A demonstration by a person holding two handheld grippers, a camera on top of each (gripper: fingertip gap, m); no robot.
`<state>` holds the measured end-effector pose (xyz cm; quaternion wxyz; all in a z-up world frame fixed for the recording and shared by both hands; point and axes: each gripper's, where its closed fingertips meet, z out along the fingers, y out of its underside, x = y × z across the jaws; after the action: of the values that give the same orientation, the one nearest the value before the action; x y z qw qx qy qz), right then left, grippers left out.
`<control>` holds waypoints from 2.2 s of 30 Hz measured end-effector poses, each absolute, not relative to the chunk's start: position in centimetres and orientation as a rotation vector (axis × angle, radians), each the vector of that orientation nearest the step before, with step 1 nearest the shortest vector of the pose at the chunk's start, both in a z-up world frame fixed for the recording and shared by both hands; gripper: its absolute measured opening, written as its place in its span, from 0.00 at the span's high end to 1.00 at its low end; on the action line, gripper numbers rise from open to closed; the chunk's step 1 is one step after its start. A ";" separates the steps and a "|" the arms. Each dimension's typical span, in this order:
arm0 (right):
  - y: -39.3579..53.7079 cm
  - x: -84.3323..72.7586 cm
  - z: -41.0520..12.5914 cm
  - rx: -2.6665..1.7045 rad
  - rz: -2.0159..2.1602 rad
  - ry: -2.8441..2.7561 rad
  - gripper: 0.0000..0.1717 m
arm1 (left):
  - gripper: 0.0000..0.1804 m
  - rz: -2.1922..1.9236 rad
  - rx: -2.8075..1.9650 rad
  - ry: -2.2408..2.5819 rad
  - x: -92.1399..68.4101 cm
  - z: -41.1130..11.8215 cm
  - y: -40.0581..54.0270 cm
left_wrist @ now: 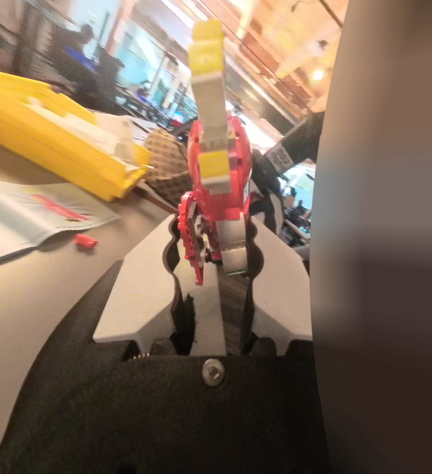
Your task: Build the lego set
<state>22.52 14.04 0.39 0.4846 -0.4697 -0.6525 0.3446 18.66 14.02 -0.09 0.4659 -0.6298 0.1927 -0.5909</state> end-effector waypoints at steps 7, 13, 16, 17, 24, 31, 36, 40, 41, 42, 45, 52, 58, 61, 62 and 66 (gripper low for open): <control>15.7 21.1 -1.7 -1.241 0.650 -1.255 0.34 | 0.72 -1.345 -1.542 0.144 17.4 -2.0 17.5; 16.7 17.8 -5.2 -1.302 0.270 -1.274 0.36 | 0.72 -1.340 -1.541 -0.013 18.3 -3.8 18.4; 18.0 17.4 -6.0 -1.328 0.156 -1.272 0.42 | 0.72 -1.346 -1.572 0.012 19.1 -4.4 18.2; 18.4 17.4 -6.0 -1.338 0.141 -1.272 0.45 | 0.72 -1.343 -1.580 0.024 19.3 -4.5 18.0; 18.0 17.2 -6.7 -1.346 0.255 -1.359 0.62 | 0.70 -1.261 -1.578 0.196 19.9 -4.4 17.2; 18.5 18.8 -8.2 -1.528 0.553 -1.355 0.63 | 0.41 -0.709 -1.757 0.398 17.5 -8.8 16.5; 18.1 19.6 -9.5 -1.587 0.692 -1.432 0.63 | 0.43 0.429 -1.381 0.681 14.3 -7.2 16.5; 16.7 19.8 -10.5 -1.549 0.764 -1.595 0.63 | 0.51 0.846 -1.084 1.077 18.4 -8.3 16.3; 16.4 19.9 -10.7 -1.534 0.772 -1.636 0.63 | 0.54 0.908 -1.043 1.112 18.5 -8.4 16.7; 16.1 20.1 -10.9 -1.517 0.777 -1.678 0.63 | 0.55 0.949 -1.017 1.140 18.5 -8.5 17.1; 15.4 20.5 -11.4 -1.480 0.774 -1.780 0.63 | 0.63 1.010 -0.955 1.175 18.7 -8.5 17.6; 14.8 21.5 -12.8 -1.406 0.798 -1.950 0.63 | 0.73 1.056 -0.883 1.258 20.2 -9.9 17.3; 17.1 22.5 -11.2 -1.453 0.797 -1.749 0.49 | 0.76 1.073 -1.023 1.283 18.1 -11.4 18.3; 18.9 25.5 -10.4 -1.571 0.801 -1.565 0.54 | 0.76 1.091 -1.097 1.268 16.0 -11.9 18.9; 19.1 26.5 -11.4 -1.643 0.786 -1.553 0.55 | 0.77 1.096 -1.119 1.259 15.4 -12.0 19.1; 18.4 28.7 -16.5 -1.867 0.715 -1.570 0.56 | 0.76 1.101 -1.177 1.287 13.8 -13.0 19.5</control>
<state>28.67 18.37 -16.46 0.2953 -0.7017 -0.5901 0.2688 13.80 19.53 -13.00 0.5139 -0.4895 0.5352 0.4580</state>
